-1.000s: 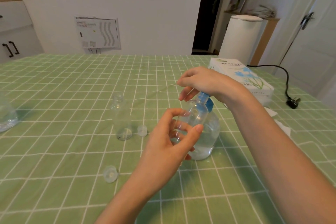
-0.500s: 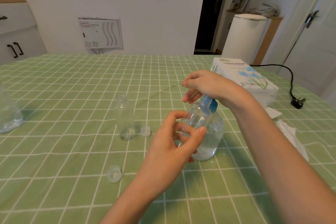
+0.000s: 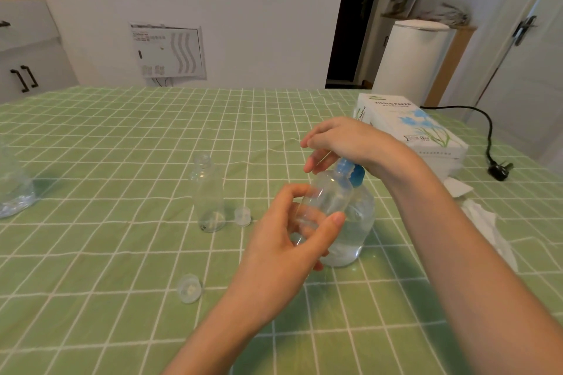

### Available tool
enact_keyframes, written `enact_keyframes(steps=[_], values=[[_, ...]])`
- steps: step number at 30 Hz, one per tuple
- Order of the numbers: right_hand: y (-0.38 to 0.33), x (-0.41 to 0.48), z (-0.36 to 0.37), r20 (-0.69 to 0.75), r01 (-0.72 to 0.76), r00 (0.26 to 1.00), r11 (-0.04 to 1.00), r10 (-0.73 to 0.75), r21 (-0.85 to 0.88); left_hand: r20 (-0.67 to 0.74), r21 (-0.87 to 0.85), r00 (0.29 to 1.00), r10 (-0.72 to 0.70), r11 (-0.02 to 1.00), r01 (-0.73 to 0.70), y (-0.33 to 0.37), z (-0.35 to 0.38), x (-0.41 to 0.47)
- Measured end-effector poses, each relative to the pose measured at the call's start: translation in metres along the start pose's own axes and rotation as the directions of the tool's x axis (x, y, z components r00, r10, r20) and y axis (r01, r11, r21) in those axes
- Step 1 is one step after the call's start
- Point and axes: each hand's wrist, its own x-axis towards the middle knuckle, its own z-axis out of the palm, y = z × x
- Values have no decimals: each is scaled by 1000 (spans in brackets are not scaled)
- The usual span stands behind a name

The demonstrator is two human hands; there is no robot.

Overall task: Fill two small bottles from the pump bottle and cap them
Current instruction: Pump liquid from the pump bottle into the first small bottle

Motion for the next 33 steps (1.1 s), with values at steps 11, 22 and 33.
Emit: enact_keyframes(steps=[11,22,33], values=[[-6,-7,-11,-94,72,993,997,-69,32,-11,-20,1000,6,1000,-7,7,2,1],[-20,3,-19,-158,110,979,988,-127,-112,-20,-4,1000,3,1000,-3,10,1,1],[-15,9,-9,31,-9,999,987,14,-159,-18,-4,1000,8,1000,-8,8,2,1]])
